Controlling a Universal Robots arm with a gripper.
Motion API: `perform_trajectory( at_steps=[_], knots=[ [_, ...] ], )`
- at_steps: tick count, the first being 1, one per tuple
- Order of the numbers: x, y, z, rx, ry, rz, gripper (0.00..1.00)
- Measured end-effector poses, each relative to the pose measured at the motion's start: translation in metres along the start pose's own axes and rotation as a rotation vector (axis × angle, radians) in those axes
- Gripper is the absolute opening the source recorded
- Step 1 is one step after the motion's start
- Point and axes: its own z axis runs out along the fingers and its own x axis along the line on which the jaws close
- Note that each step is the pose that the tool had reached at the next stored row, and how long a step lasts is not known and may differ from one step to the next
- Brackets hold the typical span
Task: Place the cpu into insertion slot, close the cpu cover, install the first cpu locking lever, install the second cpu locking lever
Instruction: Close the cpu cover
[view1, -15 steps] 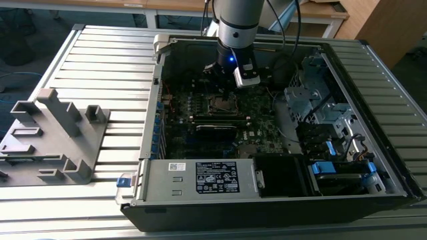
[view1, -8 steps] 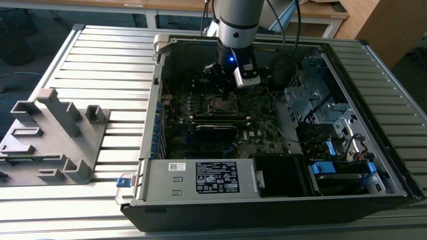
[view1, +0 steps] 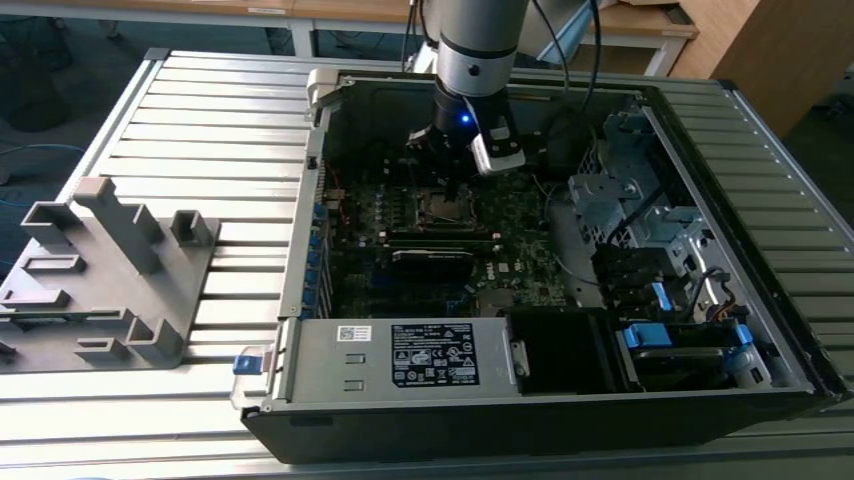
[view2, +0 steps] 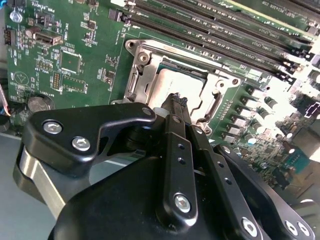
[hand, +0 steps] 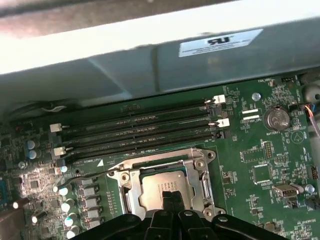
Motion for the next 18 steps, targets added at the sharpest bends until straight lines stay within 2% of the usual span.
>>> perform_trajectory(
  at_steps=[3,12,18],
  knots=[
    [0.0000,0.0000,0.0001,0.0000,0.0001,-0.020,0.11],
    [0.0000,0.0000,0.0006,-0.0003,0.0008,-0.121,0.11],
    [0.0000,0.0000,0.0012,-0.0003,0.0004,-0.212,0.11]
  ],
)
